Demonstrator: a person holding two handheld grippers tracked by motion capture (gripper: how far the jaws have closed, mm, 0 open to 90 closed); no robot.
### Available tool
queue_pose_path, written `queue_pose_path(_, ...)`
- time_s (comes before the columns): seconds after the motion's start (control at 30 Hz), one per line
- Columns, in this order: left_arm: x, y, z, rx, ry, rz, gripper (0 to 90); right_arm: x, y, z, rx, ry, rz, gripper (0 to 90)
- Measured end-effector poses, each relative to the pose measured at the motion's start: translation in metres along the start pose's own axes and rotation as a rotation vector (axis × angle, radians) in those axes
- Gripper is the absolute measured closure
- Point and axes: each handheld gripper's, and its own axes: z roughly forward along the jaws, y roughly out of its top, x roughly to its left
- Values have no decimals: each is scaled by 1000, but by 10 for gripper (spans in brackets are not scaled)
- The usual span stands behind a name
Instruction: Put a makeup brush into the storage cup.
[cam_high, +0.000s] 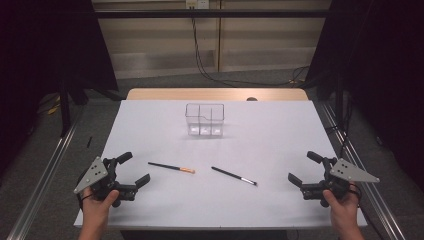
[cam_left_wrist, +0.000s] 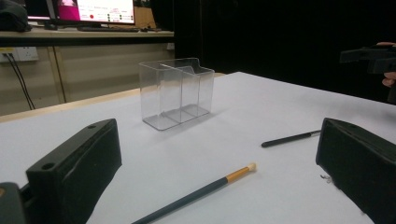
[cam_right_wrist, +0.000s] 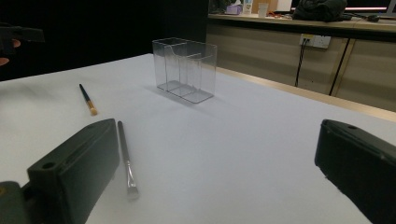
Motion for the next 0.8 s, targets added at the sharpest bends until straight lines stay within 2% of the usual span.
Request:
queue_pose_path(0.27,-1,1,0,-8,5,-22,0,0,1,1,-4,5,-4,0)
queue_pose_path(0.47,0,3,2,-8,12,-22,0,-1,0,0,-6,2,1,0)
queue_pose_path(0.67,-1,8,8,-20,16,-29,0,-1,0,-1,-7,0,8,0)
queue_pose_path(0.8,-2,11,15,-17,12,-20,0,-2,0,-1,-14,-5,11,0)
